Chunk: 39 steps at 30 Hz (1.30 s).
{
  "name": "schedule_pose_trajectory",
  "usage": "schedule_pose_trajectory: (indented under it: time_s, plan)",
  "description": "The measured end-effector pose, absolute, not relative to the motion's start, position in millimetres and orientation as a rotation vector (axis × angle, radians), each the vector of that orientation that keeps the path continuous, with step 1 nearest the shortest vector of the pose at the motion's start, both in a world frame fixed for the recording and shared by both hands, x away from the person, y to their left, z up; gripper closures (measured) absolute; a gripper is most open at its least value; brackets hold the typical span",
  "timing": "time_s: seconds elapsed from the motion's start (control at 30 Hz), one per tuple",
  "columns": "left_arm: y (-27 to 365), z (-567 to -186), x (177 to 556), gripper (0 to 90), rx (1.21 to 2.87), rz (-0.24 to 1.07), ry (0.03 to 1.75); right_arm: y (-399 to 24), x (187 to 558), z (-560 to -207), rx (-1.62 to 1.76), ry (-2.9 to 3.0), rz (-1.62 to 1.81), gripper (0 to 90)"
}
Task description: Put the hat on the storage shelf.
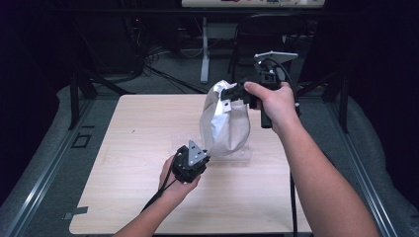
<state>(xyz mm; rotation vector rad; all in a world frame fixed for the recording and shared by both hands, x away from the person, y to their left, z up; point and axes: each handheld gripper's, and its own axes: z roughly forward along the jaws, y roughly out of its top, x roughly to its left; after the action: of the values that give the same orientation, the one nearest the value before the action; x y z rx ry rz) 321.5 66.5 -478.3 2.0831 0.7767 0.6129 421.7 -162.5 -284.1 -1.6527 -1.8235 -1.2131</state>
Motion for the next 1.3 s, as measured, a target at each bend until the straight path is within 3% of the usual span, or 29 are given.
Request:
schedule_pose_trajectory:
  time_s: [0.5, 1.3]
  plan:
    - [91.6, -468.0, 355.0, 83.6, 1.976, 0.413, 0.804, -145.2, 425.8, -293.7, -1.643, -1.849, -1.187, 81.8]
    - [84.4, -500.8, 369.2, 84.1, 1.989, 0.33, 0.785, -146.7, 433.1, -319.4, -1.681, -1.857, -1.115, 81.8]
